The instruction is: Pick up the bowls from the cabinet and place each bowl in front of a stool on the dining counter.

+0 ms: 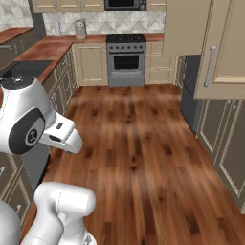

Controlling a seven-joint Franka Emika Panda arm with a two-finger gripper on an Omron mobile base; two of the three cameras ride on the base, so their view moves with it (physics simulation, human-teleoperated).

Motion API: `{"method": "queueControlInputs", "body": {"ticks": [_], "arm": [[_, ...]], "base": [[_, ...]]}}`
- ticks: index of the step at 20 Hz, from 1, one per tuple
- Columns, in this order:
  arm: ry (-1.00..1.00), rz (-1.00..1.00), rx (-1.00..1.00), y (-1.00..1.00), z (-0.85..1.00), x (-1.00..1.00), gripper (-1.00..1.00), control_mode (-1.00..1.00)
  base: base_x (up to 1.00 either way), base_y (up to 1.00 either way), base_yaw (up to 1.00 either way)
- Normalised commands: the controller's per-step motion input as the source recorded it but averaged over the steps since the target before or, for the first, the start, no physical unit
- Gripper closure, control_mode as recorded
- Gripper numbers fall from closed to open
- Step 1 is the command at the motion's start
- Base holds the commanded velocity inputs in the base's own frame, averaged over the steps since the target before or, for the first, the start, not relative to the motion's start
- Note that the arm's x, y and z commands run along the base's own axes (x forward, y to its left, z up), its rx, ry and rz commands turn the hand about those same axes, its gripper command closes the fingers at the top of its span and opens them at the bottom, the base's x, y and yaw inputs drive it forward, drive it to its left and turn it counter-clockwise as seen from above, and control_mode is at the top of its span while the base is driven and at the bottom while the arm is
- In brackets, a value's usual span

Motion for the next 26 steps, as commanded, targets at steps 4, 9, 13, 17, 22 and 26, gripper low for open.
{"method": "queueControlInputs", "body": {"ticks": [4, 9, 13, 17, 22, 26], "arm": [[0.0, 0.0, 0.0, 0.0, 0.0, 0.0, -1.0, 1.0], [0.0, 0.0, 0.0, 0.0, 0.0, 0.0, -1.0, 1.0], [0.0, 0.0, 0.0, 0.0, 0.0, 0.0, -1.0, 1.0], [0.0, 0.0, 0.0, 0.0, 0.0, 0.0, -1.0, 1.0], [0.0, 0.0, 0.0, 0.0, 0.0, 0.0, -1.0, 1.0], [0.0, 0.0, 0.0, 0.0, 0.0, 0.0, -1.0, 1.0]], "base": [[1.0, 0.0, 0.03], [1.0, 0.0, 0.0], [0.94, 0.0, -0.11], [0.89, 0.0, -0.19], [1.0, -0.01, -0.34], [0.9, -0.02, -0.47]]}}
